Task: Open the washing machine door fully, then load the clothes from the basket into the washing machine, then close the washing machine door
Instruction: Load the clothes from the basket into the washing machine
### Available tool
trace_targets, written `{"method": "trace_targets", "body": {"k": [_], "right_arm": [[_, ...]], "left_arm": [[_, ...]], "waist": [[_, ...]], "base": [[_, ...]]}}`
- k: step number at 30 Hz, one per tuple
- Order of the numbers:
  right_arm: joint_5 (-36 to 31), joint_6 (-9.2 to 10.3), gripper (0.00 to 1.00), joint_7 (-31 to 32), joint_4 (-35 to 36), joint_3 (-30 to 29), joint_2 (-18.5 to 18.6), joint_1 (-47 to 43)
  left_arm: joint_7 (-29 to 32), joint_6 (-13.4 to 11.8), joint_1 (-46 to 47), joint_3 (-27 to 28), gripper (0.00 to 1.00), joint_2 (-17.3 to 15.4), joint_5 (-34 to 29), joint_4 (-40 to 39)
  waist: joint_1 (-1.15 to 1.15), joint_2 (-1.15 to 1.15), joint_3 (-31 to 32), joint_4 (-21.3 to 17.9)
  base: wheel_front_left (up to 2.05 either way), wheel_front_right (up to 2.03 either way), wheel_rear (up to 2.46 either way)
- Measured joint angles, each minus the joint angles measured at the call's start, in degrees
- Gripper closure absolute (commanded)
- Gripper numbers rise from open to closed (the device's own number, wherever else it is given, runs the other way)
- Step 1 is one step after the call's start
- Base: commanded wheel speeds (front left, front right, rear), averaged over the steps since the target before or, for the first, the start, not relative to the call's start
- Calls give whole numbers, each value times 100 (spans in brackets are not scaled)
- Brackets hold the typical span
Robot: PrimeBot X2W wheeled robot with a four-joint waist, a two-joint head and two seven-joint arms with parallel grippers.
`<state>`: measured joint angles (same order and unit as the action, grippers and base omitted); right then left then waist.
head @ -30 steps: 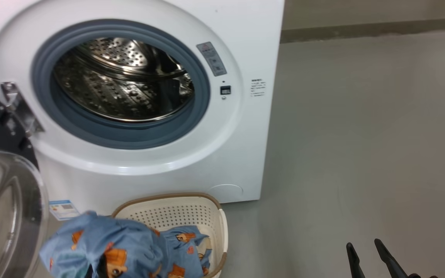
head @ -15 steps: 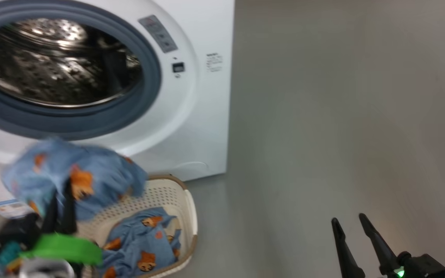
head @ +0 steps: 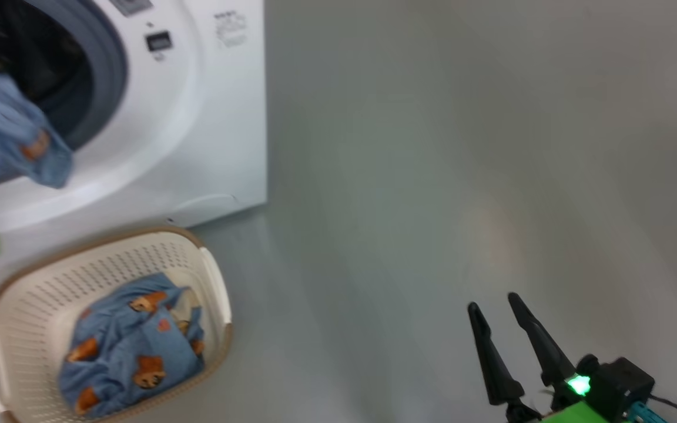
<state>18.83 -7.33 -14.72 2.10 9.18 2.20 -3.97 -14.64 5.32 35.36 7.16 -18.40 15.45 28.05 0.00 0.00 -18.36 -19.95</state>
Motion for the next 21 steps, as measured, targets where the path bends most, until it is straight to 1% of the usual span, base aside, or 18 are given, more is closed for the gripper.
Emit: {"method": "trace_targets", "body": {"k": [3,4,5,6,13,18,21], "right_arm": [[18,0,0,0,45,141,0,144],[18,0,0,0,45,141,0,144],[52,0,0,0,57,176,0,187],[92,0,0,0,83,223,0,214],[214,0,0,0,152,568,-2,340],[254,0,0,0,223,705,-2,409],[301,0,0,0,258,758,-3,408]], "left_arm": [[0,58,609,15,100,-211,32,469],[0,58,609,15,100,-211,32,469],[0,62,797,25,100,-281,41,605],[1,104,978,8,100,-368,34,732],[0,152,2121,-103,100,-971,-136,1307],[0,151,2916,-110,100,-1207,-221,1561],[0,148,3236,-92,100,-1343,-282,1624]], "waist": [[0,0,-273,-141],[0,0,-273,-141],[0,0,-362,-183],[0,0,-453,-227],[0,0,-1075,-507],[0,0,-1485,-700],[0,0,-1692,-816]], "base": [[0,0,0],[0,0,0],[0,0,0],[0,0,0],[0,0,0],[0,0,0],[0,0,0]]}}
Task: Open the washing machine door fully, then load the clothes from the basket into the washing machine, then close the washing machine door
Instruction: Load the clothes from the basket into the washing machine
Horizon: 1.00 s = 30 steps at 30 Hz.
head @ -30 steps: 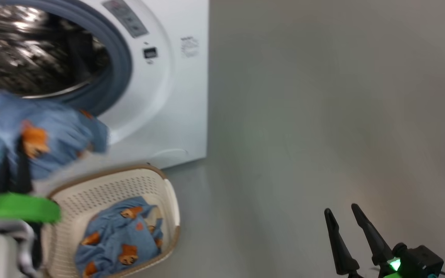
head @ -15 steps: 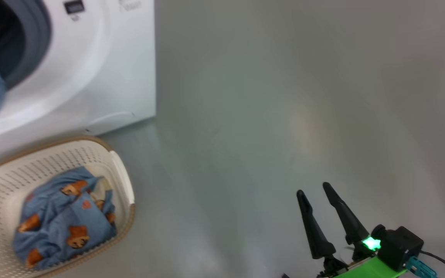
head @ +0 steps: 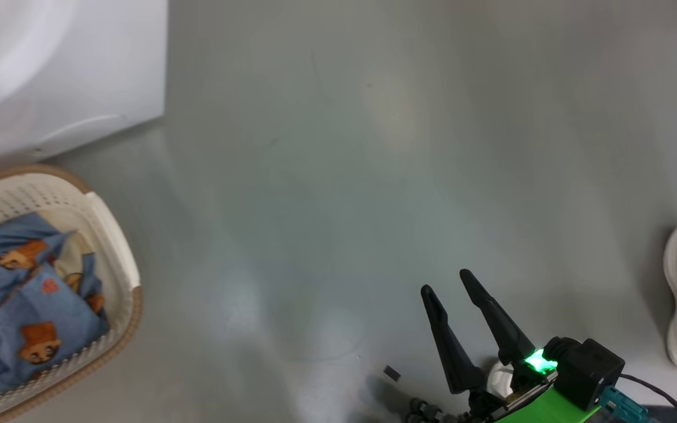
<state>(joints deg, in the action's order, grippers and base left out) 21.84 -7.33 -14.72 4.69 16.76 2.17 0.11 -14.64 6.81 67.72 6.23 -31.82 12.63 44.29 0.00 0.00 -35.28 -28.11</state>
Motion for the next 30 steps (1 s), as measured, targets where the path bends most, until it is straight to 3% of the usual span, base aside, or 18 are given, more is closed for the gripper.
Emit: {"method": "trace_targets", "body": {"k": [9,16,17,19,20,21,22,30], "right_arm": [[22,0,0,0,104,107,-5,-2],[37,0,0,0,110,103,-9,-2],[37,0,0,0,112,98,-10,-2],[37,0,0,0,123,82,-11,-4],[37,0,0,0,124,78,-11,-5],[40,0,0,0,126,77,-11,-7],[53,0,0,0,126,77,-11,-9],[55,0,0,0,83,-31,-12,-5]], "left_arm": [[-7,-197,450,233,100,-237,-136,-246],[19,-194,508,-192,100,-315,-543,472],[86,-208,560,-243,95,-335,-589,592],[167,-235,678,-318,55,-353,-637,788],[219,-259,747,-359,50,-368,-662,870],[253,-259,816,-380,6,-381,-704,946],[291,-271,892,-382,0,-385,-705,1024],[350,-644,1012,-523,0,-244,-782,1489]], "waist": [[0,0,-453,-298],[0,0,-528,-378],[0,0,-519,-376],[0,0,-499,-372],[0,0,-492,-369],[0,0,-486,-368],[0,0,-480,-367],[0,0,-329,-264]], "base": [[0,0,0],[0,0,0],[0,0,0],[0,0,0],[0,0,0],[0,0,0],[0,0,0],[0,0,0]]}}
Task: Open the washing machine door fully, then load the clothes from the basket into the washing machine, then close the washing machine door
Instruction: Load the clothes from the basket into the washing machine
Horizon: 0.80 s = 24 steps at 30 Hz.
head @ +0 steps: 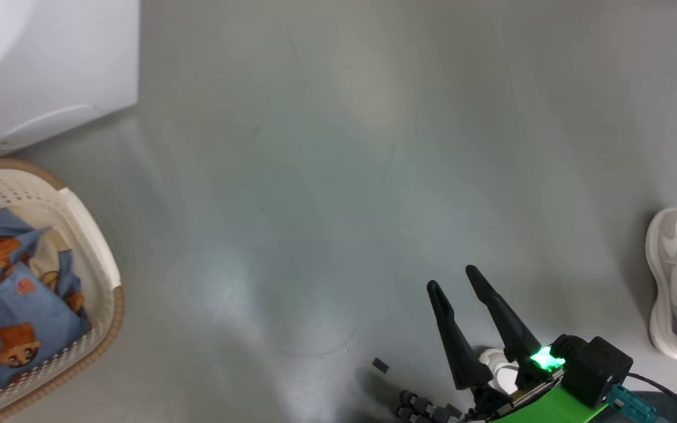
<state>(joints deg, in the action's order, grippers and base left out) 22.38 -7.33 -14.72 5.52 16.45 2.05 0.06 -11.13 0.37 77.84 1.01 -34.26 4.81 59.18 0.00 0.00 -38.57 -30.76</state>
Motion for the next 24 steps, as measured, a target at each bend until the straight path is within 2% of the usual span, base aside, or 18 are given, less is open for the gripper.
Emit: {"method": "trace_targets", "body": {"k": [7,10,11,15,19,20,24], "right_arm": [[-13,0,0,0,-129,-134,1,88],[-71,0,0,0,-208,-175,3,125],[-119,0,0,0,-286,-181,3,125],[-167,0,0,0,-369,-213,5,125],[-272,0,0,0,-505,-327,9,120],[-272,0,0,0,-505,-327,9,120],[-477,0,0,0,-650,-534,14,65]], "left_arm": [[-301,-331,-308,11,0,536,92,123],[-346,-374,-579,44,0,728,167,60],[-349,-414,-815,64,0,884,260,-154],[-350,-383,-1266,73,0,1139,319,-442],[-350,-323,-2168,85,0,1607,425,-850],[-350,-323,-2168,85,0,1607,425,-850],[-350,-240,-3089,-3,0,2209,463,-1339]], "waist": [[0,0,336,205],[0,0,526,312],[0,0,666,391],[0,0,899,515],[0,0,1338,744],[0,0,1338,744],[0,0,1778,1054]], "base": [[0,0,0],[0,0,0],[0,0,0],[0,0,0],[0,0,0],[0,0,0],[0,0,0]]}}
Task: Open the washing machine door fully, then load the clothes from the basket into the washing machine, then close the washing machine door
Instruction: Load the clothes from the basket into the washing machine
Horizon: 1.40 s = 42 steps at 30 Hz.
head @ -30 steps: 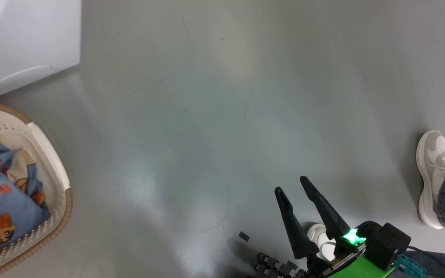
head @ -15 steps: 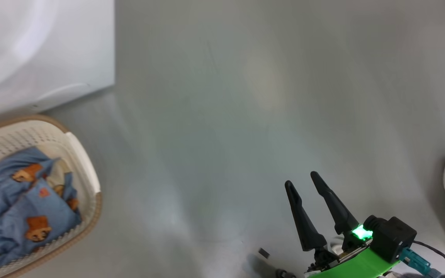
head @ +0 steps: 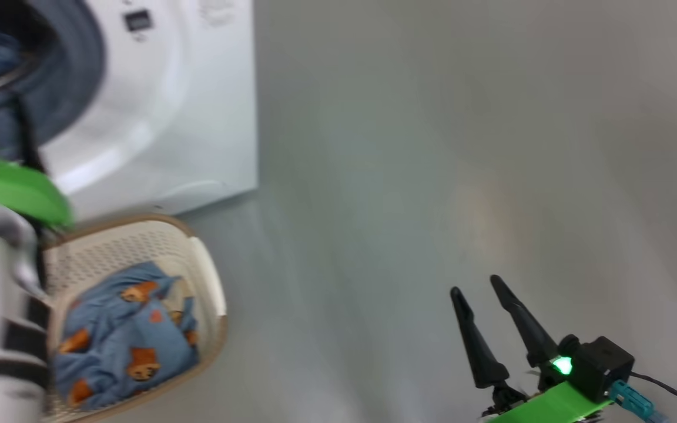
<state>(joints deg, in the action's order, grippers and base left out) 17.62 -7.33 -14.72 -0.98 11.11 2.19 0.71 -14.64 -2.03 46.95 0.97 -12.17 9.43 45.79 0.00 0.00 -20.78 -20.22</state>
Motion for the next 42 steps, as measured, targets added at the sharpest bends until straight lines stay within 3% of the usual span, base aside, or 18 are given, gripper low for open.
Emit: {"method": "trace_targets", "body": {"k": [5,16,28,42], "right_arm": [[-98,0,0,0,-43,-146,14,-103],[-350,0,0,0,-70,-392,19,-417],[-676,0,0,0,-65,-713,19,-734],[-755,0,0,0,20,-948,14,-1096]], "left_arm": [[1,131,-938,-119,0,414,-2,-486],[1,187,-2523,-309,0,815,-81,-1560],[1,277,-4120,-250,0,938,-76,-2726],[1,179,-5417,40,0,948,59,-3534]], "waist": [[0,0,382,407],[0,0,985,1222],[0,0,1613,2006],[0,0,2208,2418]], "base": [[0,0,0],[0,0,0],[0,0,0],[0,0,0]]}}
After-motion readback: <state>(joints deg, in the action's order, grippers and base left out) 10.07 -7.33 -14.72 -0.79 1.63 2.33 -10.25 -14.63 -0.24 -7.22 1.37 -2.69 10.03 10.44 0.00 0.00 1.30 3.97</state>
